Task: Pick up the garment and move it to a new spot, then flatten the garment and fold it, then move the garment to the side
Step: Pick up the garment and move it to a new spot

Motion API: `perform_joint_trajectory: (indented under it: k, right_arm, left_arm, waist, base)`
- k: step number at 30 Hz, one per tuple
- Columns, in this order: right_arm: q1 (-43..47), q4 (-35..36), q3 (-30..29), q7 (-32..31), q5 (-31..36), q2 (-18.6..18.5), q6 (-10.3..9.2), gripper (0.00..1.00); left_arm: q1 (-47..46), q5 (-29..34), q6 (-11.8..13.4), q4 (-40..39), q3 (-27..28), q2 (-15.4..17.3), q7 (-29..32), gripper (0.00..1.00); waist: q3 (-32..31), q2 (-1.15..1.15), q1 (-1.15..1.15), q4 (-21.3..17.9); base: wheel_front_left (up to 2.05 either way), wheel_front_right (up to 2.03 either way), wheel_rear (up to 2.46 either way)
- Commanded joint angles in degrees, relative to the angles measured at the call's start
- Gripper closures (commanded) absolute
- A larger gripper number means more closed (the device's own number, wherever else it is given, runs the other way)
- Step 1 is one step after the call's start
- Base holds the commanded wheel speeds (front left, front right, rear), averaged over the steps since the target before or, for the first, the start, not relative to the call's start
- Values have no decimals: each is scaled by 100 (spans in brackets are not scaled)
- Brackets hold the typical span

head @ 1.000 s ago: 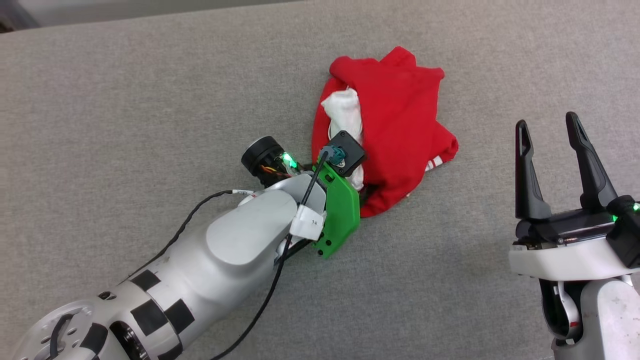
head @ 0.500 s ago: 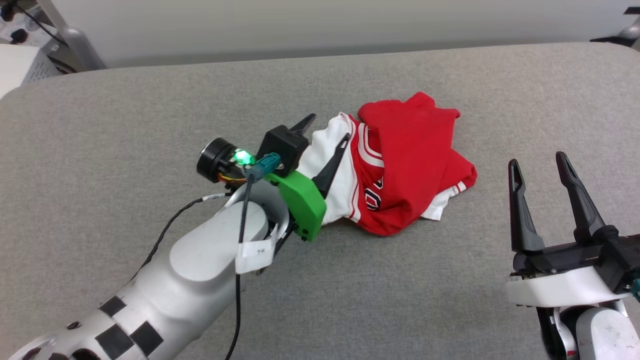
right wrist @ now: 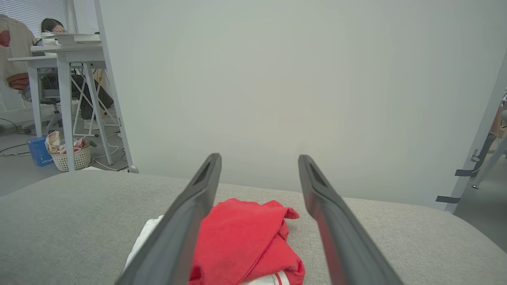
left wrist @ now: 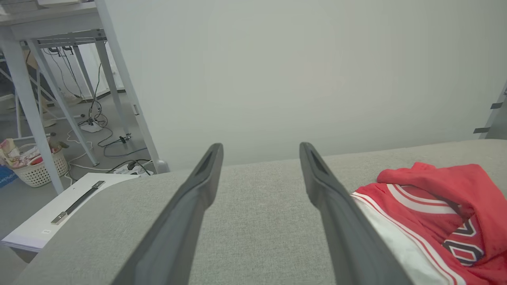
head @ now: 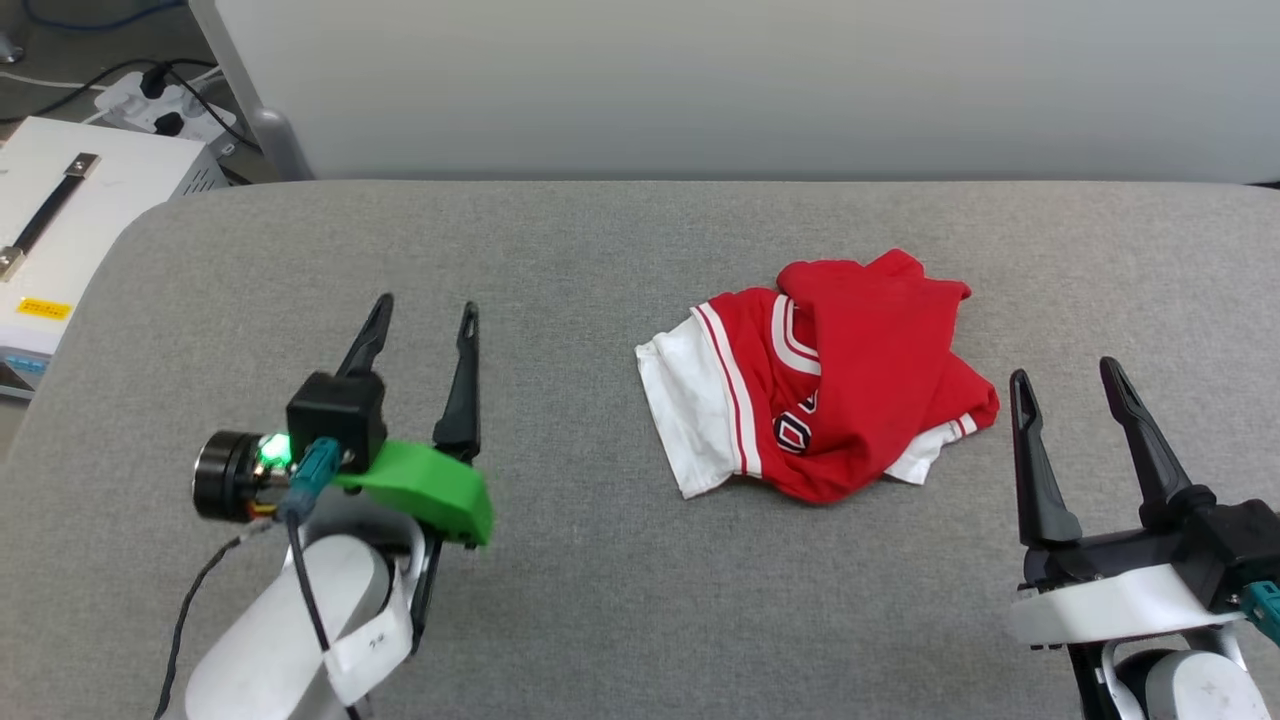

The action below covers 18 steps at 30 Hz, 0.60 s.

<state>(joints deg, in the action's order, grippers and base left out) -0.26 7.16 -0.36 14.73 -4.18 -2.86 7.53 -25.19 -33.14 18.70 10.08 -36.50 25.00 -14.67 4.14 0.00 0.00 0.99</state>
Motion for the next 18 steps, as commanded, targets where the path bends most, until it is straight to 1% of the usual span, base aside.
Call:
perform_joint_trajectory:
  k: [1,4,9,15,18]
  right_arm:
    - [84,-60,-30,27,2,-3,-4,0]
    - [142,-192,-56,27,-39,-3,-4,0]
    - [219,-329,-62,27,-78,-3,-4,0]
    - [360,-448,-83,27,-130,-2,-4,0]
    - [442,-501,-87,27,-167,-2,-4,0]
  left_arm:
    - [280,154,38,-99,170,-11,-31,0]
    - [832,453,-9,-303,647,-110,-32,0]
    - [1515,877,-224,-457,1262,-358,-32,0]
    - [2112,1303,-589,-530,1854,-738,-32,0]
    - [2316,1489,-758,-516,2051,-893,-32,0]
  waist:
    - [-77,0,0,39]
    - [-132,0,0,40]
    - [-203,0,0,26]
    - [-321,0,0,-11]
    - [-367,0,0,-12]
  base:
    - [0,0,0]
    - [0,0,0]
    - [0,0,0]
    - [0,0,0]
    - [0,0,0]
